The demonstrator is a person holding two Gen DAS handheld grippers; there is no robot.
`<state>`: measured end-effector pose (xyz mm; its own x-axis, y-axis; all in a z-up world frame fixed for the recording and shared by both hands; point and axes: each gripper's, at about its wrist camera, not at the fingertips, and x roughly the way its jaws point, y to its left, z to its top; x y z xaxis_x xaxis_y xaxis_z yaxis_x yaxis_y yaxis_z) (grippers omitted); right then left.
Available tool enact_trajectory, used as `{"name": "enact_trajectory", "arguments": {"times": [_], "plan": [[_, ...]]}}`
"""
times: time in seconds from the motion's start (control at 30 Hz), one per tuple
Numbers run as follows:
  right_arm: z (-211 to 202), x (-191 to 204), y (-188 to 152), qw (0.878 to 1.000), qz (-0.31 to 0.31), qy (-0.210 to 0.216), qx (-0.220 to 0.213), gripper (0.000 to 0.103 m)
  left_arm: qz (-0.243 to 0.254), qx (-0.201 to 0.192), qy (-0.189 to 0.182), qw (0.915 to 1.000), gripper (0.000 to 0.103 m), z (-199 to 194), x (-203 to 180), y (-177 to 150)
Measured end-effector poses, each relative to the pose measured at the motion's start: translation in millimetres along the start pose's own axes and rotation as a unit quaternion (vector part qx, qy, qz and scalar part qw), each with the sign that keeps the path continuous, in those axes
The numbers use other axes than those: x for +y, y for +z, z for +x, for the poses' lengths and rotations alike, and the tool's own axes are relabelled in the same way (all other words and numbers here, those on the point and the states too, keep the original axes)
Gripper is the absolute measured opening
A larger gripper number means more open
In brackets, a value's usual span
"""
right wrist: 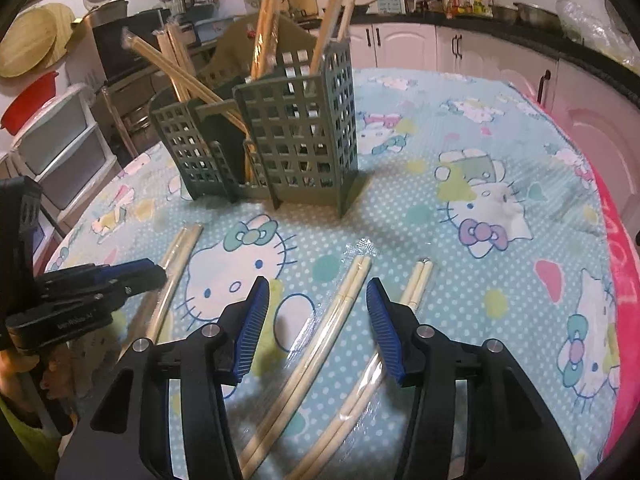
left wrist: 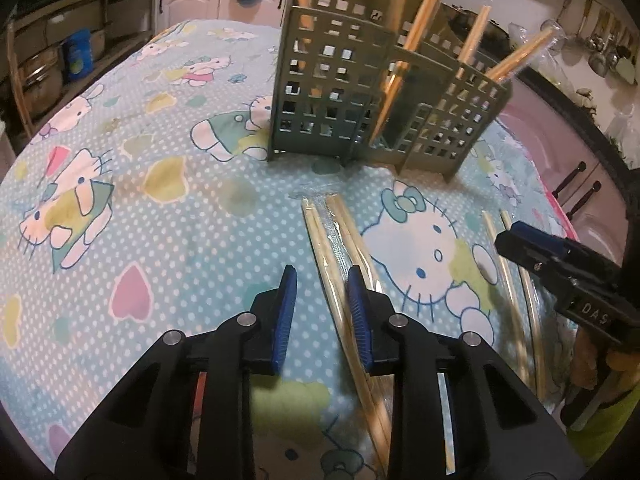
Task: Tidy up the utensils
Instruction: 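Lower both tools and close each on a wrapped chopstick, then lift the held chopsticks in both tools up over the caddy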
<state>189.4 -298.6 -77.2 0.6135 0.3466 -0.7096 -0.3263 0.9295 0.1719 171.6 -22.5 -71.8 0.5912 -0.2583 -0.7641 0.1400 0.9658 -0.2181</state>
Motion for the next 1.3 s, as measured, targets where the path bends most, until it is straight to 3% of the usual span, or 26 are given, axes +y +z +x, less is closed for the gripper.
{"name": "enact_trajectory", "arguments": {"times": [0.5, 0.73, 1.03, 1.3], "plan": [[38, -12, 25, 0.999, 0.020, -0.021, 0.039, 0.043, -0.043, 0.017, -0.010, 0.9989, 0.020, 10, 23, 31], [44, -7, 31, 0.999, 0.016, -0.035, 0.035, 0.016, -0.039, 0.013, -0.001, 0.9992, 0.020, 23, 15, 41], [38, -3, 36, 0.999, 0.019, -0.021, 0.019, 0.013, -0.046, 0.007, -0.006, 0.9989, 0.003, 30, 17, 52], [12, 14, 50, 1.000, 0.019, -0.003, -0.015, 0.012, -0.058, -0.024, -0.028, 0.9976, 0.001, 4, 26, 51]]}}
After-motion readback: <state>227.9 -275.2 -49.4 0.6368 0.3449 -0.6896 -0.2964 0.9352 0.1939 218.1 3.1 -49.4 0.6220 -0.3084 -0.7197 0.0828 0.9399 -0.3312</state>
